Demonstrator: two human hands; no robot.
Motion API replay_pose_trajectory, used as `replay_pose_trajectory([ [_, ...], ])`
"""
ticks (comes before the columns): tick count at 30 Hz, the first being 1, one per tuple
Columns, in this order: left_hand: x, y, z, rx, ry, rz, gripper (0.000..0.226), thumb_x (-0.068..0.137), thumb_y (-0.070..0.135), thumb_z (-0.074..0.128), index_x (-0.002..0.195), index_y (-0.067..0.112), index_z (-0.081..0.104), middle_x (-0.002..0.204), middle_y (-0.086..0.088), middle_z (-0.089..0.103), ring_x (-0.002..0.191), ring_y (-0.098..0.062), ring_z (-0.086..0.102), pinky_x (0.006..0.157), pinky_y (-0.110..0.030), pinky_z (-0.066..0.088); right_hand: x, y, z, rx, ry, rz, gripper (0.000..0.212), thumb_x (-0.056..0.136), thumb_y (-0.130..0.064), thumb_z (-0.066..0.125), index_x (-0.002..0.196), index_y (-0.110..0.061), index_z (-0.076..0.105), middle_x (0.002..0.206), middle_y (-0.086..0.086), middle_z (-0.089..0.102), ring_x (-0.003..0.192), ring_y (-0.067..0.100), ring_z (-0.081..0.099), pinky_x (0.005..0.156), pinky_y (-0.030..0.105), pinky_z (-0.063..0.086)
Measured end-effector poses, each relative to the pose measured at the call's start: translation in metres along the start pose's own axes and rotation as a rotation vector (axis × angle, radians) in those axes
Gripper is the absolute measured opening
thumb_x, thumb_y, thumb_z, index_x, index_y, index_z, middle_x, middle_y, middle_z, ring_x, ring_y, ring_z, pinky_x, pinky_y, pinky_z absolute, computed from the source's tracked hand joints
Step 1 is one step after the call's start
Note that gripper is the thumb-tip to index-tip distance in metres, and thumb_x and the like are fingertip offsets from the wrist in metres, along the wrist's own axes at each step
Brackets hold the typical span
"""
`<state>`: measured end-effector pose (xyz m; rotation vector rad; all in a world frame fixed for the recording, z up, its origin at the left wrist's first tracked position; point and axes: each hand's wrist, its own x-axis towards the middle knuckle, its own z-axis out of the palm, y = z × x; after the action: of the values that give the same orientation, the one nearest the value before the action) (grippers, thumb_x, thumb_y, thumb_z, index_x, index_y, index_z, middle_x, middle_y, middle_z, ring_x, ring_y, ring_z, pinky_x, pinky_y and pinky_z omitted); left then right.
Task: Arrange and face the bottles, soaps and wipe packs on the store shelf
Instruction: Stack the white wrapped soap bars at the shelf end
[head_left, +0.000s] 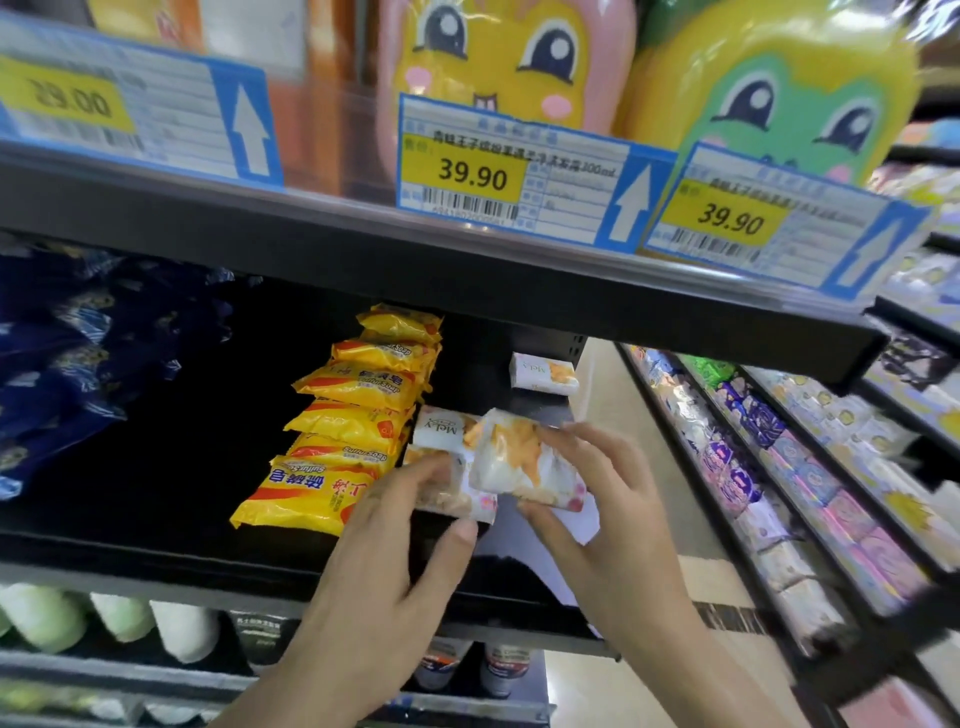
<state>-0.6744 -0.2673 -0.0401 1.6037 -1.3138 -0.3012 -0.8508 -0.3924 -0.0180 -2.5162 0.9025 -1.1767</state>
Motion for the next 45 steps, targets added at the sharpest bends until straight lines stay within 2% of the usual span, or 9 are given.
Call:
replay_pose_trajectory([
  [3,0.004,0.020,-0.008,-0.339,0.007,-0.135,0.053,0.089,0.067,0.057,0.137,0.047,0.046,0.124,0.030,0.063,0.117,0.005,0.061,0.089,-0.014,0.052,-0.015,-0.023,-0.001,0.010,0.050,-0.057,0.064,0.079,-0.022,0.088,0.137,-0.028,0.060,0.138,-0.007,0.049,0.129,0.020,0.050,0.099,0.028,0.048],
  [7,0.010,0.032,-0.023,-0.563,-0.025,-0.210,0.040,0.080,0.035,0.072,0.120,0.032,0.064,0.104,0.012,0.078,0.097,-0.008,0.074,0.078,-0.016,0.056,-0.029,-0.046,0.001,0.012,0.115,-0.158,0.068,0.075,-0.020,0.090,0.135,-0.024,0.059,0.137,0.002,0.051,0.128,0.013,0.049,0.101,0.012,0.039],
  [10,0.006,0.029,-0.033,-0.596,-0.058,-0.202,0.026,0.089,0.015,0.071,0.115,0.022,0.070,0.101,0.007,0.080,0.094,-0.009,0.076,0.073,-0.015,0.057,-0.038,-0.054,0.000,0.042,0.121,-0.127,0.077,0.073,-0.022,0.092,0.139,-0.028,0.052,0.146,0.002,0.044,0.137,0.013,0.045,0.108,0.015,0.036],
  [19,-0.004,0.021,-0.045,-0.636,-0.177,-0.156,0.034,0.087,0.022,0.068,0.120,0.021,0.070,0.104,0.001,0.080,0.098,-0.013,0.076,0.079,-0.016,0.056,-0.051,-0.065,-0.006,0.165,0.001,-0.049,0.077,0.079,0.003,0.082,0.134,-0.042,0.052,0.151,-0.018,0.042,0.131,0.011,0.055,0.088,0.026,0.059],
  [24,0.000,0.013,-0.048,-0.566,-0.224,-0.241,0.036,0.089,0.045,0.064,0.124,0.036,0.069,0.111,0.005,0.078,0.103,-0.010,0.074,0.090,-0.031,0.056,-0.050,-0.062,-0.009,0.337,-0.039,0.021,0.068,0.077,0.002,0.078,0.130,-0.036,0.061,0.144,-0.014,0.051,0.114,0.013,0.064,0.076,0.017,0.058],
  [27,0.010,0.004,-0.054,-0.573,-0.282,-0.302,0.031,0.103,0.028,0.051,0.118,0.047,0.071,0.127,0.000,0.073,0.111,-0.016,0.073,0.097,-0.047,0.056,-0.049,-0.057,-0.011,0.425,-0.092,0.113,0.070,0.076,0.002,0.080,0.129,-0.039,0.062,0.145,-0.012,0.052,0.106,0.023,0.065,0.077,0.025,0.060],
  [33,-0.009,0.014,-0.052,-0.347,-0.164,-0.001,0.079,0.099,-0.018,0.039,0.129,0.052,0.060,0.133,0.022,0.063,0.130,-0.002,0.057,0.101,-0.025,0.054,-0.045,-0.048,-0.020,0.563,-0.148,0.227,0.071,0.075,0.005,0.084,0.126,-0.040,0.065,0.139,-0.010,0.056,0.098,0.026,0.067,0.077,0.029,0.060],
  [39,-0.010,0.021,-0.042,-0.176,-0.136,0.138,0.089,0.090,-0.011,0.066,0.138,0.061,0.047,0.147,0.026,0.048,0.139,-0.001,0.045,0.102,-0.019,0.049,-0.040,-0.047,-0.031,0.840,-0.239,0.441,0.067,0.073,-0.003,0.083,0.129,-0.034,0.064,0.105,0.017,0.075,0.082,0.029,0.066,0.081,0.066,0.057],
  [45,-0.009,0.028,-0.040,-0.100,-0.120,0.184,0.080,0.086,-0.008,0.073,0.131,0.056,0.059,0.150,0.026,0.044,0.142,-0.003,0.043,0.104,-0.039,0.050,-0.037,-0.046,-0.039,0.918,-0.297,0.516,0.064,0.071,-0.007,0.087,0.126,-0.032,0.067,0.106,0.025,0.072,0.086,0.036,0.058,0.079,0.065,0.057],
])
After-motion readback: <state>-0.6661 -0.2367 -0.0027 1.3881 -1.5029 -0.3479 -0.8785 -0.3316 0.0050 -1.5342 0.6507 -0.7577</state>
